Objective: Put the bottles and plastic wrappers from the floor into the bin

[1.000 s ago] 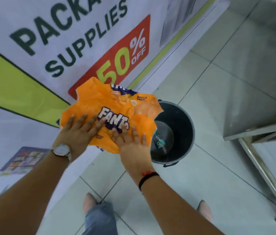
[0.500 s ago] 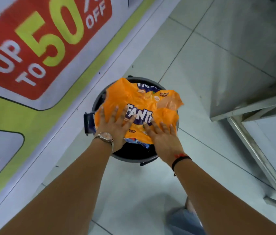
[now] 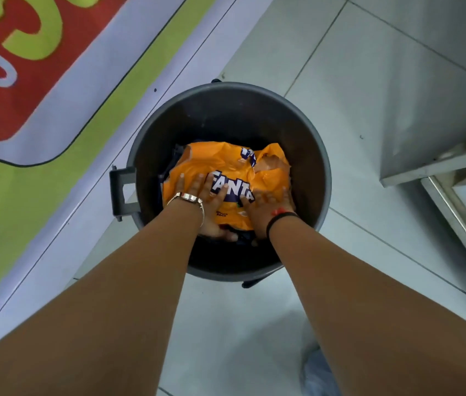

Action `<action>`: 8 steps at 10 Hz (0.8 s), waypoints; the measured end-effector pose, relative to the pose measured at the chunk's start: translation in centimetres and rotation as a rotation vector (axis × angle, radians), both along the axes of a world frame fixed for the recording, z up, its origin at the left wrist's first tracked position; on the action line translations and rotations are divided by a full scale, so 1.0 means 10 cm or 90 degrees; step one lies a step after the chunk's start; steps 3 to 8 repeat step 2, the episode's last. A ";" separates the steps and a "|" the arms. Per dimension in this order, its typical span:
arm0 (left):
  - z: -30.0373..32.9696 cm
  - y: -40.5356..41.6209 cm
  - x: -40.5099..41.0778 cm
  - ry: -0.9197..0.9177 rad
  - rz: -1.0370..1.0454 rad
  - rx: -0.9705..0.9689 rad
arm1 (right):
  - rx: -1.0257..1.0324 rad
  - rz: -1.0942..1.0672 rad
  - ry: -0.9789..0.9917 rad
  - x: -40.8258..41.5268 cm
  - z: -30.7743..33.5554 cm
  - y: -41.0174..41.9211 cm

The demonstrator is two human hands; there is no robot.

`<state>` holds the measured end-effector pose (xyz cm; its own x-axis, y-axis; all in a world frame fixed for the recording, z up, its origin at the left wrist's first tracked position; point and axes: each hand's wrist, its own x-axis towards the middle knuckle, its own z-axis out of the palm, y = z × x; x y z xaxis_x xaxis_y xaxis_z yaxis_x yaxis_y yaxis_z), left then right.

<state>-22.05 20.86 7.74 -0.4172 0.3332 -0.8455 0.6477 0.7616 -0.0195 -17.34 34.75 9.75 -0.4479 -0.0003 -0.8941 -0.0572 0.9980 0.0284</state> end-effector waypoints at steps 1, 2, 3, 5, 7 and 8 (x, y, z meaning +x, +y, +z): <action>0.12 -0.01 0.05 0.018 0.023 0.034 | -0.009 -0.005 0.022 0.02 0.09 -0.02; 0.39 -0.14 0.13 0.112 -0.010 0.108 | -0.028 -0.022 0.157 0.11 0.31 -0.11; 0.39 -0.14 0.13 0.112 -0.010 0.108 | -0.028 -0.022 0.157 0.11 0.31 -0.11; 0.39 -0.14 0.13 0.112 -0.010 0.108 | -0.028 -0.022 0.157 0.11 0.31 -0.11; 0.39 -0.14 0.13 0.112 -0.010 0.108 | -0.028 -0.022 0.157 0.11 0.31 -0.11; 0.39 -0.14 0.13 0.112 -0.010 0.108 | -0.028 -0.022 0.157 0.11 0.31 -0.11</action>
